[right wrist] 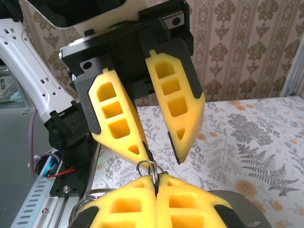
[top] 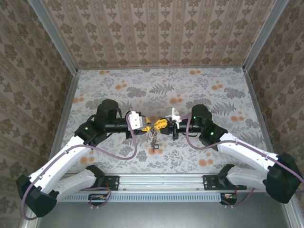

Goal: Put the keys on the keyring

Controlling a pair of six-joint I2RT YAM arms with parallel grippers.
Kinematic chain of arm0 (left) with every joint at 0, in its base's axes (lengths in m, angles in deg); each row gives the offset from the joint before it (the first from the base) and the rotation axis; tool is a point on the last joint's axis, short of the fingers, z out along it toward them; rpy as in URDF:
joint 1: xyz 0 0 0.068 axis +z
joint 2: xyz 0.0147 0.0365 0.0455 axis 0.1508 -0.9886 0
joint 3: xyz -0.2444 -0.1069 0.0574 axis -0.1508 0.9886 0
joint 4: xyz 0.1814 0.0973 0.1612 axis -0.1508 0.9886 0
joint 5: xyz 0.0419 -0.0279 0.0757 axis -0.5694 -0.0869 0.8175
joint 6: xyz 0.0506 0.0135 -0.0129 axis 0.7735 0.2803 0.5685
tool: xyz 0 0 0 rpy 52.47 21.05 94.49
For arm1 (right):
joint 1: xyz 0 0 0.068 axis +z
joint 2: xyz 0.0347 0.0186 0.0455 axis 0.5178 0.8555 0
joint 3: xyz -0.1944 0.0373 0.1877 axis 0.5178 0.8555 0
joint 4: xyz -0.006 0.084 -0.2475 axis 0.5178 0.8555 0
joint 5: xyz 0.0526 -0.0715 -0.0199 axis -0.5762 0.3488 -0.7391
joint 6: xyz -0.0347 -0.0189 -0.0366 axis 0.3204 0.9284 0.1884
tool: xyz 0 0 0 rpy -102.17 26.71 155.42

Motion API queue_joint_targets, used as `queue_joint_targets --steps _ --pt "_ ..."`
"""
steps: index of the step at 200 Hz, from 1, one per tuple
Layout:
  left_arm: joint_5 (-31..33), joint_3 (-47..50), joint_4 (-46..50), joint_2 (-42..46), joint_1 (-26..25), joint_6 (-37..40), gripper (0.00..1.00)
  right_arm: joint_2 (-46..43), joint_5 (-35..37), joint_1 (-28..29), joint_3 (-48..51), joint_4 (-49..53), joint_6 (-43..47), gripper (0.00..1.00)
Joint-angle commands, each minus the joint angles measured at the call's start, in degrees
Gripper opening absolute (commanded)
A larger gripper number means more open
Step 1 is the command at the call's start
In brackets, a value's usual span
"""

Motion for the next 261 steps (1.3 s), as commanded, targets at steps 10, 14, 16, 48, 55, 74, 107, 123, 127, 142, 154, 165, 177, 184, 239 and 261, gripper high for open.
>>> queue_joint_targets --steps 10,14,16,48,55,74,107,123,127,142,154,165,177,184,239,261 --pt "-3.25 0.05 -1.58 0.19 0.17 -1.5 0.24 -0.77 0.45 0.2 -1.91 -2.83 -0.29 0.0" --pt "-3.41 0.12 -1.54 0.15 0.23 -1.51 0.24 -0.77 0.48 0.16 -1.91 -2.87 -0.27 0.0" --pt "-3.46 0.13 -1.54 0.24 0.21 -1.52 0.24 -0.77 0.51 0.19 -1.91 -2.89 -0.33 0.0" --pt "-6.29 0.56 -0.91 0.93 0.22 -1.58 0.29 -0.55 1.43 0.22 -2.0 -2.7 -0.24 0.0" --pt "-7.54 0.64 -0.15 1.19 0.2 -0.43 0.29 -0.51 1.56 0.2 -2.0 -2.62 -0.12 0.0" --pt "-8.08 0.77 0.61 1.87 0.15 1.17 0.29 -0.04 1.66 0.2 -2.07 -2.69 0.06 0.0" --pt "-7.49 0.46 0.2 1.47 0.48 -0.56 0.34 0.7 1.65 0.34 -2.61 -2.96 0.13 0.0" --pt "-7.57 0.14 0.34 1.17 0.55 -1.15 0.37 0.63 2.01 0.46 -2.53 -2.87 0.24 0.0" --pt "-7.29 0.06 0.28 1.1 0.58 -1.34 0.38 0.63 2.02 0.46 -2.44 -2.95 0.24 0.0" --pt "-4.51 0.15 0.48 0.78 0.58 -2.1 0.38 0.55 2.01 0.55 -2.53 -2.87 0.19 0.0" --pt "-2.49 0.39 0.76 0.53 0.6 -2.04 0.36 0.56 2.0 0.59 -2.66 -2.87 0.17 0.0" --pt "-0.85 0.57 0.75 0.22 0.65 -2.16 0.33 0.6 1.99 0.72 -2.68 -3.01 0.07 0.0" --pt "0.23 0.5 0.83 -0.2 0.61 -1.99 0.28 0.63 1.97 0.81 -2.88 -3.04 -0.13 0.0" --pt "0.66 0.45 1.18 -0.52 0.57 -1.57 0.24 0.68 2.01 0.9 -2.88 -3.21 -0.28 0.0" --pt "0.45 -0.14 4.4 -1.37 -0.01 1.17 0.0 0.46 3.99 0.9 -1.36 -10.67 -4.8 0.0" --pt "0.36 0.48 3.51 -1.28 0.01 0.15 0.0 0.46 4.94 0.87 -0.44 -15.83 -7.32 0.0"
